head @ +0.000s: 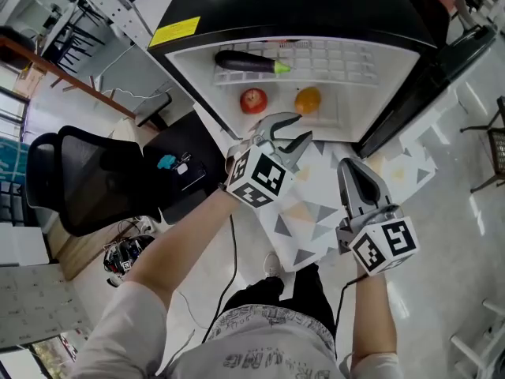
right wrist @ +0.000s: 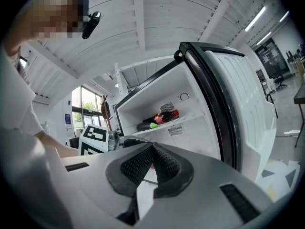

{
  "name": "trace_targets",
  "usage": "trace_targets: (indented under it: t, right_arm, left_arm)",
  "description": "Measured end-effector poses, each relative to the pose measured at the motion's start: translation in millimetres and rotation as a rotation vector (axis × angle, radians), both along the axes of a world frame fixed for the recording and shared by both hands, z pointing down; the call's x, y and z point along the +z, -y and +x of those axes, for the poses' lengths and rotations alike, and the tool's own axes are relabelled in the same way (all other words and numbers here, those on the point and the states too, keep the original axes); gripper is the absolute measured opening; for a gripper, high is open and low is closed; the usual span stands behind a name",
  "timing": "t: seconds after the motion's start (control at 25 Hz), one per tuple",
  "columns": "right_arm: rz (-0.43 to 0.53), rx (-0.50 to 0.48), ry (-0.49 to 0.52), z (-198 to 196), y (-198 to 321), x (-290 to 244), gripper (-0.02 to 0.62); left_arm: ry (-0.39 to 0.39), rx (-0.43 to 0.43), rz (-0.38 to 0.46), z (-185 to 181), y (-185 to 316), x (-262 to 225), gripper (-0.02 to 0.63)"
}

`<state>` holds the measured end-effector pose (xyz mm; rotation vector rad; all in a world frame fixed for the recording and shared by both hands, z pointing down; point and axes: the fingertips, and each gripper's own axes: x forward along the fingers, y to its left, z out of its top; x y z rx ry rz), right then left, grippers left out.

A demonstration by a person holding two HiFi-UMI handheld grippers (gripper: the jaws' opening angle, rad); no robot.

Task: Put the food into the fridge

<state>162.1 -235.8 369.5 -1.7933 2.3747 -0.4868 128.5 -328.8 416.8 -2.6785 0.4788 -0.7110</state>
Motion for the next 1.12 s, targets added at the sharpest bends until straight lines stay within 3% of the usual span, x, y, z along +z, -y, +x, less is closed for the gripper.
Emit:
trace_targets:
  t: [0.44,0.8,1.12]
  right_arm:
    - [0.016,-0.005,-0.035,-8,-16,-31,0.002]
    - [0.022,-0.032,-0.072,-22,-29,-46,0.002]
    - [0.026,-0.05,-0.079,-38,-47,-56,0.002]
  left_arm:
    - [-0.116,-0.082,-0.038,-43,-29,-43,0.064]
    - [-0.224,-0.126,-0.053,-73,-57,-84,0.04]
    - [-0.268,-0.141,-0.058,-89,-87,-97,0.02]
